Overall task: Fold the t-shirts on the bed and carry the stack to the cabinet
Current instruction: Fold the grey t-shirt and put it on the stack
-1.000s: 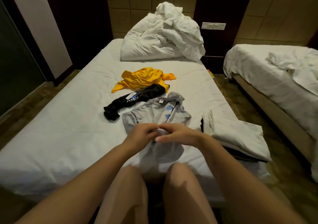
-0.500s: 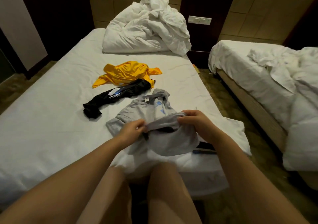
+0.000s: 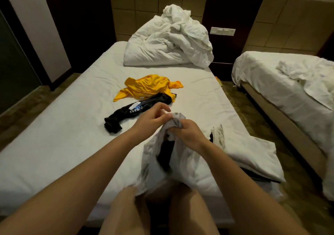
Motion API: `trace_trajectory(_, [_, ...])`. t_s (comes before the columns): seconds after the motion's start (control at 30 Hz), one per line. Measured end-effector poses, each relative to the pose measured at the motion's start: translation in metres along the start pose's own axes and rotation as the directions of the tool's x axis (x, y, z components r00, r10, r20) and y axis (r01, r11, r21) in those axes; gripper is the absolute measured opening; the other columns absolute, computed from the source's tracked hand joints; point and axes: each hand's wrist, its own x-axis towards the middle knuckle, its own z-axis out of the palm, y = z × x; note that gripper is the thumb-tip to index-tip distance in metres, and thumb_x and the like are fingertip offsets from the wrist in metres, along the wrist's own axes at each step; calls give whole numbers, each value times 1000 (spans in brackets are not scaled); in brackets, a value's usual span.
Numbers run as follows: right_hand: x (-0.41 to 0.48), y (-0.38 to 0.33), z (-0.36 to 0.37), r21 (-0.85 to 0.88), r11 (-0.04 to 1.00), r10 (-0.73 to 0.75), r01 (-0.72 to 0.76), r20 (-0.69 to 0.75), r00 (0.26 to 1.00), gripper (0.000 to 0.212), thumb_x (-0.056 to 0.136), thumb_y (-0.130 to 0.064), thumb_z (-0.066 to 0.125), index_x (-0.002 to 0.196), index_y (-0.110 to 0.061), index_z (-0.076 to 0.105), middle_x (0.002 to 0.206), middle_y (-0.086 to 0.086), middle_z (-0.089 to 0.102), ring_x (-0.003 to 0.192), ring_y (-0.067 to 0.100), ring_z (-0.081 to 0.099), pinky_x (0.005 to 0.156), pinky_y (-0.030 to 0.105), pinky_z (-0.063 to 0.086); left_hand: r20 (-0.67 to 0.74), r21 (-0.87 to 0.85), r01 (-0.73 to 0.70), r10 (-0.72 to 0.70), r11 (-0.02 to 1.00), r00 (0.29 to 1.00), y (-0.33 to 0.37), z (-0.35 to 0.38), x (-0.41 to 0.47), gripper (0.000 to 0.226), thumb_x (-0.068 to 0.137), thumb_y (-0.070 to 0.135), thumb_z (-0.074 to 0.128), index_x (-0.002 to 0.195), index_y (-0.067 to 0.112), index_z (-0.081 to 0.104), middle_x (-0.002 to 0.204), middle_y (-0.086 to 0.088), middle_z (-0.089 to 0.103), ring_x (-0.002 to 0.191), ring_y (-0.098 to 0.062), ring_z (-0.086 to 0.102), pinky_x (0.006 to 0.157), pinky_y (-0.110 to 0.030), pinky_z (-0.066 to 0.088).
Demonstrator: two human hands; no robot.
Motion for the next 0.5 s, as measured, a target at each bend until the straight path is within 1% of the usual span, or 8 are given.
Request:
trace_trajectory(0.07, [-3, -2, -15, 212, 977, 3, 6, -40, 999, 14, 90, -2, 54, 79, -5, 63, 74, 7, 61, 70, 16, 57, 66, 26, 45, 135, -55, 72, -64, 996, 989, -9, -6, -7, 22, 77, 41, 54, 97, 34, 55, 86, 8, 56, 73, 4, 53, 68, -13, 43])
trace_trajectory(0.13, [-5, -5, -30, 366, 931, 8, 6, -37, 999, 21, 93, -6, 51, 75, -8, 61, 67, 2, 63, 63, 11, 60, 61, 22, 48, 288, -111, 149, -111, 983, 951, -18, 1, -16, 30, 77, 37, 58, 106, 32, 55, 104, 5, 60, 89, 1, 59, 78, -15, 48])
trace_trajectory(0.2, [-6, -7, -41, 444, 896, 14, -13, 1, 1000, 18, 95, -12, 49, 81, -8, 61, 74, 6, 64, 69, 13, 63, 62, 22, 51, 327, -108, 159, -116, 981, 938, -24, 14, -22, 31, 81, 28, 65, 111, 33, 55, 112, 6, 62, 100, -5, 60, 84, -20, 50])
trace_trajectory(0.3, [-8, -6, -44, 485, 873, 24, -45, 50, 998, 17, 95, -12, 48, 87, -6, 61, 82, 12, 63, 77, 20, 63, 69, 27, 52, 144, -111, 139, -122, 984, 982, -25, 28, -20, 20, 88, 10, 60, 96, 28, 61, 97, 6, 65, 90, -8, 60, 84, -29, 48])
trace_trajectory(0.33, [-10, -6, -44, 522, 852, 19, -46, 57, 998, 17, 95, -11, 47, 88, -5, 60, 82, 12, 63, 76, 19, 64, 69, 26, 53, 87, -115, 128, -118, 985, 989, -26, 29, -19, 16, 88, 10, 58, 89, 25, 62, 90, 5, 65, 85, -8, 60, 82, -32, 48])
trace_trajectory(0.4, [-10, -6, -45, 584, 811, 15, -35, 39, 999, 18, 96, -9, 45, 91, -4, 61, 84, 13, 64, 75, 18, 66, 68, 25, 54, 14, -68, 108, -108, 992, 994, -27, 27, -18, 7, 86, 23, 55, 80, 23, 60, 81, 4, 63, 77, -9, 56, 76, -32, 44])
trace_trajectory(0.43, [-9, -5, -47, 596, 802, 30, -29, 8, 1000, 17, 95, -10, 46, 92, -4, 62, 86, 15, 64, 77, 20, 66, 69, 25, 54, -8, -17, 97, -98, 995, 995, -28, 24, -17, 12, 85, 28, 52, 77, 22, 58, 77, 4, 60, 75, -10, 54, 72, -31, 41])
trace_trajectory(0.5, [-7, 1, -50, 588, 809, 86, -22, -81, 993, 14, 94, -11, 51, 93, -4, 63, 93, 19, 63, 88, 28, 62, 74, 30, 53, -51, 103, 62, -57, 993, 997, -27, 17, -16, 19, 91, 28, 49, 74, 22, 54, 73, 5, 57, 75, -14, 52, 68, -30, 37])
